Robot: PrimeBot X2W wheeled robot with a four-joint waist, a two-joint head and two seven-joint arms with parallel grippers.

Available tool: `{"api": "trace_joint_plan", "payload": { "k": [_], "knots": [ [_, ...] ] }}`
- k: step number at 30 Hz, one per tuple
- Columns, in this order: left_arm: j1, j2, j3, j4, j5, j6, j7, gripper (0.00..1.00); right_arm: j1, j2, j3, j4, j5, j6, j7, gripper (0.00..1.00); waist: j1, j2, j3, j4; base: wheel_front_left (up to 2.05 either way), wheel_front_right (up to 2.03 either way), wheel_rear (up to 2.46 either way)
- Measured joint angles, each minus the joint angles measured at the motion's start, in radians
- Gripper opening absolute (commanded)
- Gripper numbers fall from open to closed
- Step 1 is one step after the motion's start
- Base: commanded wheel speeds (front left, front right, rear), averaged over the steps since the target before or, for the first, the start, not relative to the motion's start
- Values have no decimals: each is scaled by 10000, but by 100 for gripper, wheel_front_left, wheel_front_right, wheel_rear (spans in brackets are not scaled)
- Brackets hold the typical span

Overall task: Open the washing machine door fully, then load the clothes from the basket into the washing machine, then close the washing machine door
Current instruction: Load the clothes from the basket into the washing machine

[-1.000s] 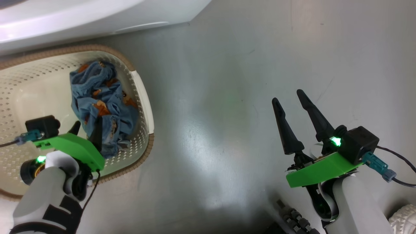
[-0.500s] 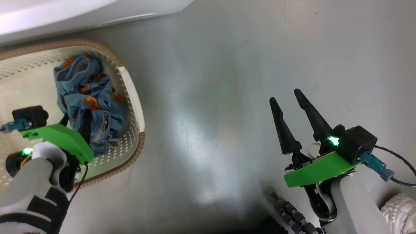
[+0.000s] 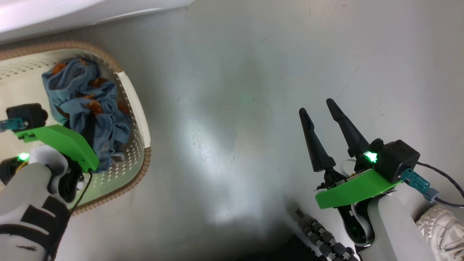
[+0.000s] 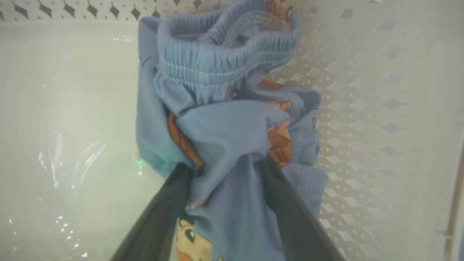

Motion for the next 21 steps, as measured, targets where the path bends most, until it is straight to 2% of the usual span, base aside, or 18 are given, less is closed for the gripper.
{"api": "trace_joint_plan", "payload": {
  "k": [1,5,11,16,18,21],
  "knots": [
    [-13,-12,-63,54,-67,0,21,0,-1,2,-8,0,2,0,0,100,0,0,1,-11,0,0,0],
    [-19,-42,-336,199,-215,0,42,0,-10,12,-40,0,0,0,0,100,0,0,-73,11,0,0,0],
    [-16,-29,-589,244,-255,0,-1120,0,-15,19,-138,13,0,2,0,100,0,0,-385,147,0,0,0],
    [72,-17,-652,132,-190,0,-1574,0,-17,-12,-211,71,0,0,0,100,0,0,-712,297,0,0,0],
    [221,-31,-527,-56,-134,0,-1620,0,-17,-48,-213,109,0,0,0,100,0,0,-912,393,0,0,0],
    [588,-42,299,-654,372,0,-1628,0,-15,-136,-261,173,-2,0,0,100,0,0,-1237,572,0,0,0]
  ]
}}
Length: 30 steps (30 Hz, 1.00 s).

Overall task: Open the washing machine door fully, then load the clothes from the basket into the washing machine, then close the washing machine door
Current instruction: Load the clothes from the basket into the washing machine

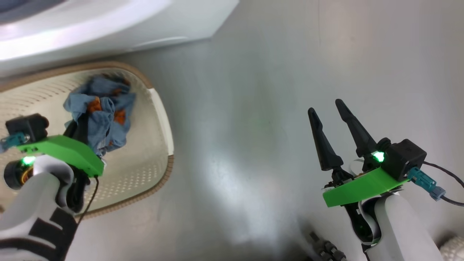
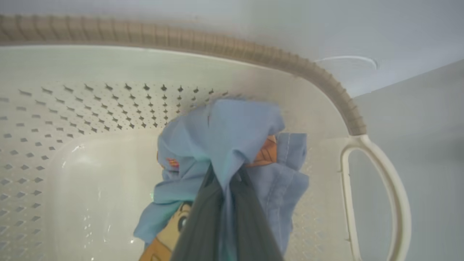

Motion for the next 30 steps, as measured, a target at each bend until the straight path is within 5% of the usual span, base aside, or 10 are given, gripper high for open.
{"api": "trace_joint_plan", "payload": {
  "k": [15,30],
  "knots": [
    [3707,-1267,4909,-4176,4236,0,-13,0,498,-483,-6,435,-10,0,0,100,-1,0,-2168,1001,0,0,0],
    [5828,-2330,6832,-7969,6470,0,-42,0,1274,-646,19,763,59,0,2,100,0,0,-4269,1610,0,0,0]
  ]
}}
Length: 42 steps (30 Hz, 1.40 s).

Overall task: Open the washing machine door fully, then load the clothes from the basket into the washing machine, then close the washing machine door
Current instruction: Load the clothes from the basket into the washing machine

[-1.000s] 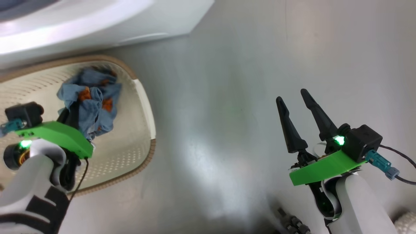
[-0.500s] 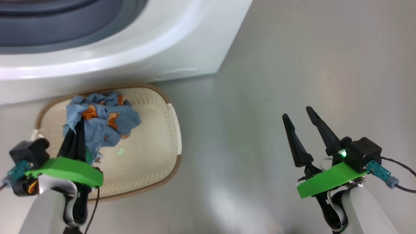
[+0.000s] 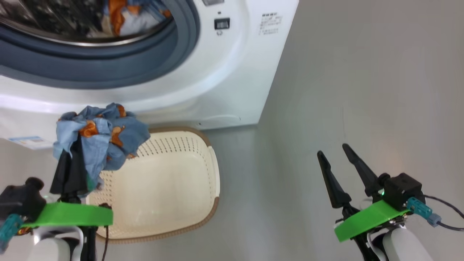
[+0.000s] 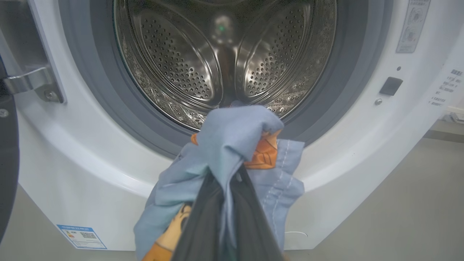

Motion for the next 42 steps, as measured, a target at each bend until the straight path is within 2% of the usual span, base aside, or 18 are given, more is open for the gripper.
{"api": "trace_joint_plan", "payload": {
  "k": [9,24,36,42],
  "knots": [
    [1050,-238,518,-1567,878,0,-2,0,546,-38,8,56,63,0,0,100,0,0,-1204,171,0,0,0],
    [2716,-431,679,-1801,1151,0,0,0,1291,-125,36,36,61,0,0,100,0,0,-2739,313,0,0,0],
    [2826,-476,633,-1542,1078,0,0,0,1466,-207,138,-15,61,0,0,100,0,0,-2479,402,0,0,0],
    [2008,-535,462,-1158,1041,0,0,0,1442,-190,90,-33,63,0,0,100,0,0,-1961,439,0,0,0]
  ]
}}
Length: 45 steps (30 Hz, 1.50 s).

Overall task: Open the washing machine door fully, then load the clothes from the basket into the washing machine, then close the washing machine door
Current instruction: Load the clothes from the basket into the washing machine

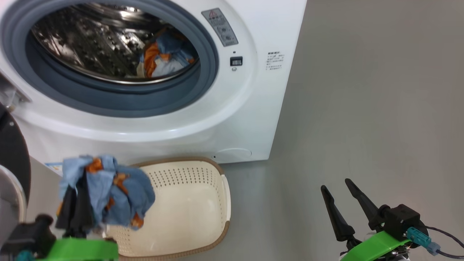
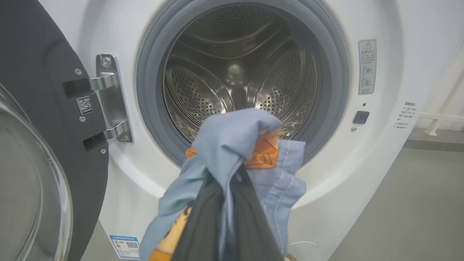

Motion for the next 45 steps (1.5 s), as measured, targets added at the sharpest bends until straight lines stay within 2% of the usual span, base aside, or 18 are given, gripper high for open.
{"api": "trace_joint_plan", "payload": {
  "k": [9,20,29,37,45],
  "knots": [
    [-1608,17,-157,788,-61,0,0,0,-416,46,-27,-82,-2,0,0,100,0,0,725,-50,0,0,0],
    [-4456,1026,-667,2458,-167,0,-2,0,-1009,173,88,-130,-6,0,0,100,1,0,1685,-406,0,0,0],
    [-7968,1935,-1083,5172,-278,0,6,0,-1615,245,349,-140,-4,0,0,100,0,0,2614,-1058,0,0,0],
    [-10842,2038,-1473,7239,-527,0,616,0,-1839,445,431,-190,73,2,0,100,0,0,3633,-1483,0,0,0],
    [-12606,2215,-1898,8646,-575,0,1206,0,-2282,746,575,-272,161,0,0,100,0,-1,4827,-1812,0,0,0]
  ]
}}
